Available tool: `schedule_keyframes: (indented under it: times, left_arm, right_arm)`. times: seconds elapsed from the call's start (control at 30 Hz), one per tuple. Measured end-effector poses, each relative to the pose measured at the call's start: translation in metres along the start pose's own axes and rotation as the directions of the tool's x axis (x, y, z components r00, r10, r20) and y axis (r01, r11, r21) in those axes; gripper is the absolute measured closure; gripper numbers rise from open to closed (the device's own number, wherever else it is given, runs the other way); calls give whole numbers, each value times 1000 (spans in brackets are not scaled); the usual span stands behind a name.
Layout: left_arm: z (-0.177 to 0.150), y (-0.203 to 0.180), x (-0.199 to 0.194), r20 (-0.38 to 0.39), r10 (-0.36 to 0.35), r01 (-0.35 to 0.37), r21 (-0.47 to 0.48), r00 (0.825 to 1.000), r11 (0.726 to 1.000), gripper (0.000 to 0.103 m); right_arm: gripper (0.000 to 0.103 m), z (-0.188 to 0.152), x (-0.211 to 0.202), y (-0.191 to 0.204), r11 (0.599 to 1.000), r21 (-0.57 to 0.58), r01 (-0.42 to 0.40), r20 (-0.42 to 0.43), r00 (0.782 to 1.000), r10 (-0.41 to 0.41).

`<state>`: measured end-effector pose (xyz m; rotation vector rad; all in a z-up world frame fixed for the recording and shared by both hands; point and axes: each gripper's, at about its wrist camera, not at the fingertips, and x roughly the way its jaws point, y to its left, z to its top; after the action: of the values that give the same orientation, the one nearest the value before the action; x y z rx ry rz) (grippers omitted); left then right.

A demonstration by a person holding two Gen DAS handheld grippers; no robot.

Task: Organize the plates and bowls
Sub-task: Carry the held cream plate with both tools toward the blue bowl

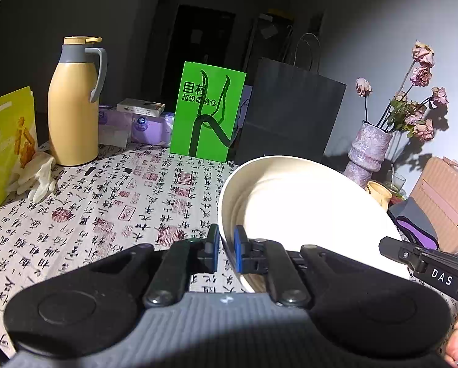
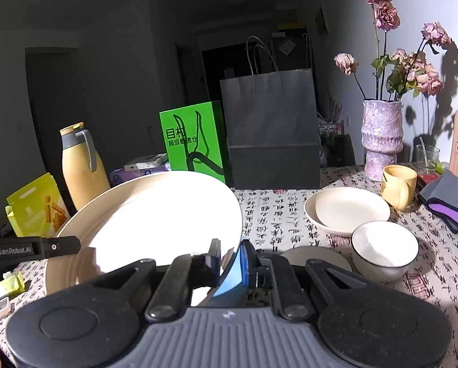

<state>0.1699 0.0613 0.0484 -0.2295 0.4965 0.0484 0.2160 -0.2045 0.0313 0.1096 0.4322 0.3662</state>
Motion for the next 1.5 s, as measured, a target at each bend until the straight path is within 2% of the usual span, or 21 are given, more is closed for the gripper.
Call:
schedule_keyframes:
  times: [0.33,0.7,1.5]
  left_arm:
    - [-21,-4,-30,-3,12,-12,13,1000,1000,93]
    - [-42,-13,-44,-30,35,-34,34,999,999,93]
    - [-87,-44,-31,-150,51,-38,85,987,996,93]
  right_arm:
    - [90,-20,-24,2,1000,11,-19,-18,1000,19]
    - [91,-43,-41,-4,999,30,-30,-55,998,32]
    - [91,-84,-48,-43,996,85,-15,-133,991,27]
